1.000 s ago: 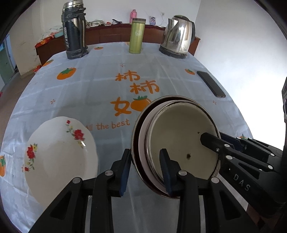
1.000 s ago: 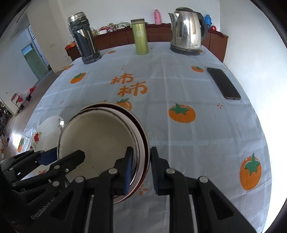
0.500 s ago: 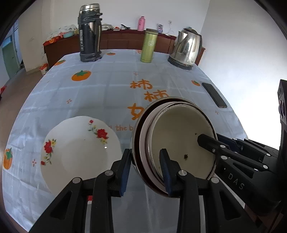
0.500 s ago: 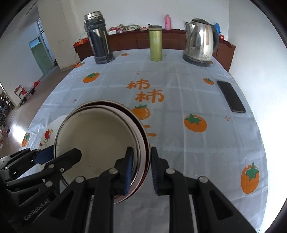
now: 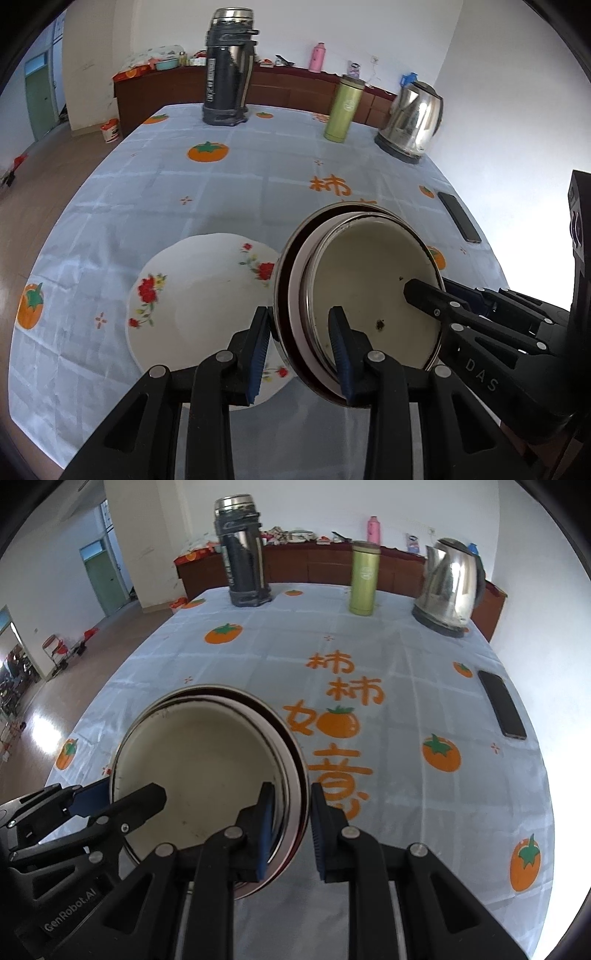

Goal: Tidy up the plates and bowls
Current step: 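Lift the stacked bowls with both tools and carry them toward the plate stack, then lower the stacked bowls onto the white red-flower plates with both tools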

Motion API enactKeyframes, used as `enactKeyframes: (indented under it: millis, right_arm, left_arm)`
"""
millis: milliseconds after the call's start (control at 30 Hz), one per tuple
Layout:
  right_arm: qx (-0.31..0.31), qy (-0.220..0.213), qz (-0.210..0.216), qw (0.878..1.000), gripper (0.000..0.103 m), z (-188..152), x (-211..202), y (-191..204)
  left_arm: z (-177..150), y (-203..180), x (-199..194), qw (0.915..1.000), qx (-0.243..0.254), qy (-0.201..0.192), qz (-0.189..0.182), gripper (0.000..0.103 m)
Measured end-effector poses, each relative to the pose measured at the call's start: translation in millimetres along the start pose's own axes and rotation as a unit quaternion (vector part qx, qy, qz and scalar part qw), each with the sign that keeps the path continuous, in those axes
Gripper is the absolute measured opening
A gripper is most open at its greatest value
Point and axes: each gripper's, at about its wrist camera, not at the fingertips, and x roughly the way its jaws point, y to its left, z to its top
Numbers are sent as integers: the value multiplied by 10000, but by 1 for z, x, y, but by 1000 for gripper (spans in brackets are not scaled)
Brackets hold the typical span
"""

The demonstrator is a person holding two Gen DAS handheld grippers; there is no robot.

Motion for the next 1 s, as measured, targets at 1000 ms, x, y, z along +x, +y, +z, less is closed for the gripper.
enactKeyframes:
  millis: [1000]
  right_arm:
    - [-639, 200, 269, 9974, 19, 13, 26, 83]
  left_arm:
    - [-9, 76, -17, 9980, -555, -47, 312, 35]
